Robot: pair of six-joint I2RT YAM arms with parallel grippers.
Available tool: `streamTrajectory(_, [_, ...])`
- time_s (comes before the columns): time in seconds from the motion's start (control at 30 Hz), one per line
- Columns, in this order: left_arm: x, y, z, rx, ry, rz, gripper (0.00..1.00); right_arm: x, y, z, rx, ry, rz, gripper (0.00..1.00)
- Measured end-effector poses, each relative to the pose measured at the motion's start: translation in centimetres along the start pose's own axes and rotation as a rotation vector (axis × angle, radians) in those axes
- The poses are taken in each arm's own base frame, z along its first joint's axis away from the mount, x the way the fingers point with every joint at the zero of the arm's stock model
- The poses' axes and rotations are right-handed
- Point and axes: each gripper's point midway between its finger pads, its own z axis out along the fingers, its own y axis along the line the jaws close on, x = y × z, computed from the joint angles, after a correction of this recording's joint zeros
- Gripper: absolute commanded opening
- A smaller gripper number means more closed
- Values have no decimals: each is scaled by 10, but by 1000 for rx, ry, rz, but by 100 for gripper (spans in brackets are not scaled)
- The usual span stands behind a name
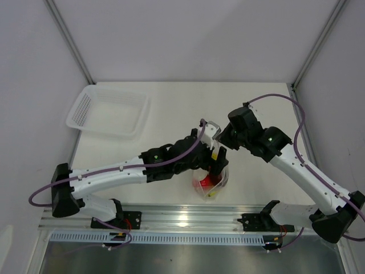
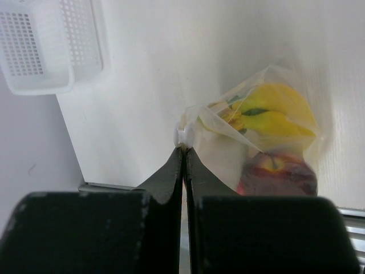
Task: Place the food in the zip-top bag and seal the zipper
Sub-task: Adjust the zipper food storage bag at the center of the board.
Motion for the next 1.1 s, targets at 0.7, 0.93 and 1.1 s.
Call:
streamTrajectory(0.7, [19,30,28,-369,-9,-100,75,-6,-8,-4,32,-51,62,0])
streamTrajectory(0.93, [37,26,30,-322,41,-98,34,-7,-10,-4,40,-54,60,0])
streamTrajectory(1.1, [38,22,23,-284,46,-103,23,-6,-14,-4,49,-57,48,0])
